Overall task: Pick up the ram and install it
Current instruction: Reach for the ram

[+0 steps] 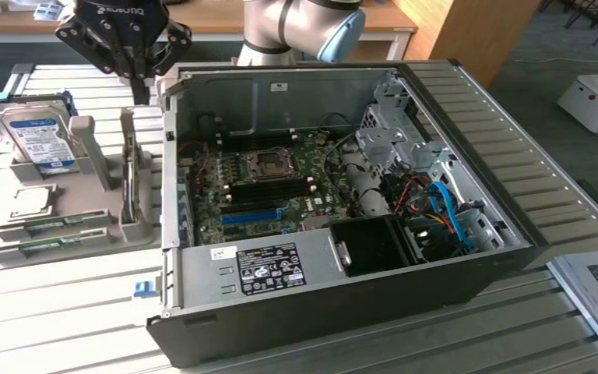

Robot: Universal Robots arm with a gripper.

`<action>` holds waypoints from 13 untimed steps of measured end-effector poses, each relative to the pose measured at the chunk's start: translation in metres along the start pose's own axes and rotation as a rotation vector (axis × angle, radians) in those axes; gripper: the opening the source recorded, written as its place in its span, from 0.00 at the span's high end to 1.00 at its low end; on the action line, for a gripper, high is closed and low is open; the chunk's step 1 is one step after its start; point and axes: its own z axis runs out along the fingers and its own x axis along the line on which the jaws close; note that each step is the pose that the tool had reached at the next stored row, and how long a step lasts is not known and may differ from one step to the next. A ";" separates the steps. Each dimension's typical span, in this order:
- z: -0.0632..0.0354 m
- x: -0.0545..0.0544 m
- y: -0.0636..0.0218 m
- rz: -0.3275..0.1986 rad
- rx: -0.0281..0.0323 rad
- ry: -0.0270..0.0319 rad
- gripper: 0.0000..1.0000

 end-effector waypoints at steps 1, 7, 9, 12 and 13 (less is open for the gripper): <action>0.0001 0.002 -0.0001 0.000 0.0001 0.0010 0.90; 0.0005 0.008 -0.0006 0.000 0.0002 0.0033 0.90; 0.0005 0.008 -0.0006 0.000 0.0002 0.0033 0.90; 0.0005 0.008 -0.0006 0.000 0.0003 0.0034 0.90; 0.0005 0.008 -0.0006 0.000 0.0003 0.0034 0.90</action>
